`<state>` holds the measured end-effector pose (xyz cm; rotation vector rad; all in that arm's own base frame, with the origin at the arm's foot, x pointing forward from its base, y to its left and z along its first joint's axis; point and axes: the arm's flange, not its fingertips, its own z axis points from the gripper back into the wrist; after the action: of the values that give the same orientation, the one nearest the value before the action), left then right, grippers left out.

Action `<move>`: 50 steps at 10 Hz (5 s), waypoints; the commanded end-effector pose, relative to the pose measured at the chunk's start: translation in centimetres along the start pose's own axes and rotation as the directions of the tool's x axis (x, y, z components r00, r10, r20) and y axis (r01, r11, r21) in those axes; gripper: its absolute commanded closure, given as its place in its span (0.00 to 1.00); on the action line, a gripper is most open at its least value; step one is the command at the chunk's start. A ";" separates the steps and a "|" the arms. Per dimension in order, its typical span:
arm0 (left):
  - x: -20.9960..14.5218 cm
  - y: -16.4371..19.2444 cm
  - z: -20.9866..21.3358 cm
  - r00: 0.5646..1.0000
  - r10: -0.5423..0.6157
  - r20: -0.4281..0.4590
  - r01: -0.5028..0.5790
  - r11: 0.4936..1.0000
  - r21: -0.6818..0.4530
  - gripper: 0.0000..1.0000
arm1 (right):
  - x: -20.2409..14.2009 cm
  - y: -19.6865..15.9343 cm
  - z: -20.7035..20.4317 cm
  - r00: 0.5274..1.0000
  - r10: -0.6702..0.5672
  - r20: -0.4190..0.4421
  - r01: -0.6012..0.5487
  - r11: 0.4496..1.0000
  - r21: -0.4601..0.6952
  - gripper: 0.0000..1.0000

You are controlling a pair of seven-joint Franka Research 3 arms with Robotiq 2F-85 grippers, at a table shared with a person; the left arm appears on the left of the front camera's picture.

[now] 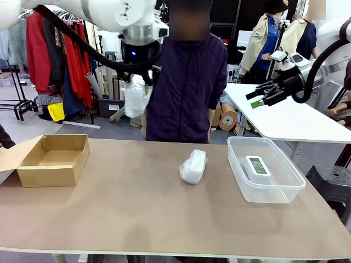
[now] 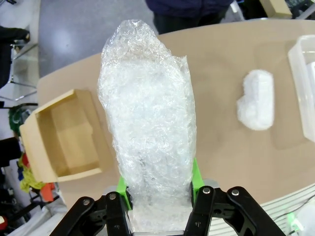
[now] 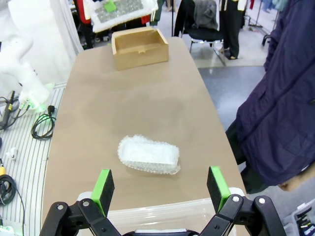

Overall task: Separate and place wrapped and unwrapped clocks.
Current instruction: If the picked Digital clock is wrapped, place it in the Package Box ; if not, place it in the Organizing box.

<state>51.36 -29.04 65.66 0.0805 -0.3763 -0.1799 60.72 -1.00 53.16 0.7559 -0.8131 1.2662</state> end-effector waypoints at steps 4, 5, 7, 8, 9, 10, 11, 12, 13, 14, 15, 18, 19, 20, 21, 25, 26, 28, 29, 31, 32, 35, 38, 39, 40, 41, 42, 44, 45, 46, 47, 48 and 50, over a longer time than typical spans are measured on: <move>-1.6 12.1 -3.4 0.994 0.111 -0.007 -0.110 0.992 0.054 1.00 | 0.2 0.1 0.0 1.000 0.003 0.004 -0.003 1.000 0.003 0.00; -2.2 14.3 -4.3 0.996 0.089 -0.009 -0.089 0.996 0.014 1.00 | 0.2 0.1 0.0 1.000 0.003 0.004 -0.003 1.000 0.003 0.00; -2.7 19.4 -7.0 0.995 0.099 -0.025 -0.097 0.994 0.055 1.00 | 0.2 0.1 0.0 1.000 0.003 0.004 -0.003 1.000 0.003 0.00; -3.8 21.4 -8.5 0.990 0.117 -0.082 -0.110 0.990 0.089 1.00 | 0.2 0.1 0.0 1.000 0.003 0.004 -0.003 1.000 0.003 0.00; -4.7 23.2 -9.8 0.990 0.097 -0.106 -0.091 0.994 0.062 1.00 | 0.2 0.1 0.0 1.000 0.003 0.004 -0.003 1.000 0.003 0.00; -5.9 24.2 -10.6 0.992 0.068 -0.104 -0.062 0.996 0.061 1.00 | 0.2 0.1 0.0 1.000 0.003 0.004 -0.003 1.000 0.003 0.00; -6.8 24.8 -11.4 0.996 0.048 -0.076 -0.045 0.998 0.046 1.00 | 0.2 0.1 0.0 1.000 0.003 0.004 -0.003 1.000 0.003 0.00; -7.2 25.0 -12.0 0.996 0.060 -0.068 -0.058 0.998 0.022 1.00 | 0.2 0.1 0.0 1.000 0.003 0.004 -0.003 1.000 0.003 0.00; -6.9 24.2 -11.9 0.989 0.135 -0.061 -0.133 0.990 0.037 1.00 | 0.2 0.1 0.0 1.000 0.003 0.004 -0.003 1.000 0.003 0.00; -6.0 25.2 -12.3 0.990 0.077 -0.114 -0.070 0.995 0.068 1.00 | 0.2 0.1 0.0 1.000 0.003 0.004 -0.003 1.000 0.003 0.00; -6.0 25.2 -12.3 0.990 0.077 -0.114 -0.070 0.995 0.068 1.00 | 0.2 0.1 0.0 1.000 0.003 0.004 -0.003 1.000 0.003 0.00; -6.0 25.2 -12.3 0.990 0.077 -0.114 -0.070 0.995 0.068 1.00 | 0.2 0.1 0.0 1.000 0.003 0.004 -0.003 1.000 0.003 0.00; -6.4 24.8 -12.8 0.990 0.084 -0.113 -0.079 0.995 0.056 1.00 | 0.2 0.1 0.0 1.000 0.003 0.004 -0.003 1.000 0.003 0.00; -6.5 26.1 -15.0 0.984 0.128 -0.120 -0.118 0.989 0.084 1.00 | 0.2 0.1 0.0 1.000 0.003 0.004 -0.003 1.000 0.003 0.00; -6.8 26.8 -17.3 0.980 0.154 -0.126 -0.141 0.984 0.111 1.00 | 0.2 0.1 0.0 1.000 0.003 0.004 -0.003 1.000 0.003 0.00; -8.1 30.1 -24.1 0.971 0.113 -0.212 -0.096 0.991 0.089 1.00 | 0.2 0.1 0.0 1.000 0.003 0.004 -0.003 1.000 0.003 0.00; -8.4 30.3 -24.9 0.972 0.116 -0.205 -0.095 0.989 0.110 1.00 | 0.2 0.1 0.0 1.000 0.003 0.004 -0.003 1.000 0.003 0.00; -8.7 30.9 -26.4 0.973 0.131 -0.189 -0.104 0.984 0.145 1.00 | 0.2 0.1 0.0 1.000 0.003 0.004 -0.003 1.000 0.003 0.00; -8.8 31.3 -27.3 0.973 0.132 -0.191 -0.102 0.982 0.158 1.00 | 0.2 0.1 0.0 1.000 0.003 0.004 -0.003 1.000 0.003 0.00; -9.0 31.8 -28.6 0.970 0.133 -0.204 -0.096 0.979 0.180 1.00 | 0.2 0.1 0.0 1.000 0.003 0.004 -0.003 1.000 0.003 0.00; -9.0 31.8 -29.1 0.968 0.133 -0.212 -0.095 0.979 0.179 1.00 | 0.2 0.1 0.0 1.000 0.003 0.004 -0.003 1.000 0.003 0.00; -9.3 31.9 -30.4 0.967 0.123 -0.223 -0.083 0.980 0.182 1.00 | 0.2 0.1 0.0 1.000 0.003 0.004 -0.003 1.000 0.003 0.00; -9.7 31.7 -31.4 0.963 0.117 -0.243 -0.071 0.980 0.188 0.87 | 0.2 0.1 0.0 1.000 0.003 0.004 -0.003 1.000 0.003 0.00; -9.7 31.8 -31.4 0.963 0.116 -0.244 -0.071 0.980 0.187 0.68 | 0.2 0.1 0.0 1.000 0.003 0.004 -0.003 1.000 0.003 0.00; -9.7 31.7 -31.4 0.963 0.115 -0.244 -0.070 0.980 0.186 0.49 | 0.2 0.1 0.0 1.000 0.003 0.004 -0.003 1.000 0.003 0.00; -9.7 31.8 -31.5 0.963 0.115 -0.243 -0.070 0.980 0.187 0.30 | 0.2 0.1 0.0 1.000 0.003 0.004 -0.003 1.000 0.003 0.00; -9.7 31.8 -31.4 0.964 0.114 -0.242 -0.069 0.980 0.187 0.10 | 0.2 0.1 0.0 1.000 0.003 0.004 -0.003 1.000 0.003 0.00; -9.7 31.8 -30.9 0.965 0.116 -0.236 -0.072 0.980 0.187 0.00 | 0.2 0.1 0.0 1.000 0.003 0.004 -0.003 1.000 0.003 0.00; -9.5 31.7 -30.6 0.967 0.114 -0.228 -0.072 0.980 0.185 0.00 | 0.2 0.1 0.0 1.000 0.003 0.004 -0.003 1.000 0.003 0.00; -9.4 31.7 -30.1 0.968 0.115 -0.221 -0.075 0.981 0.179 0.00 | 0.2 0.1 0.0 1.000 0.003 0.004 -0.003 1.000 0.003 0.00; -9.2 31.6 -29.2 0.970 0.119 -0.212 -0.082 0.981 0.174 0.00 | 0.2 0.1 0.0 1.000 0.003 0.004 -0.003 1.000 0.003 0.00; -9.0 31.4 -28.0 0.974 0.111 -0.198 -0.082 0.985 0.149 0.00 | 0.2 0.1 0.0 1.000 0.003 0.004 -0.003 1.000 0.003 0.00; -8.7 31.0 -26.0 0.982 0.097 -0.164 -0.080 0.991 0.106 0.00 | 0.2 0.1 0.0 1.000 0.003 0.004 -0.003 1.000 0.003 0.00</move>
<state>59.00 4.19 41.40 0.2086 -0.2061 -0.0507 60.72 -1.02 53.15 0.7560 -0.8131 1.2659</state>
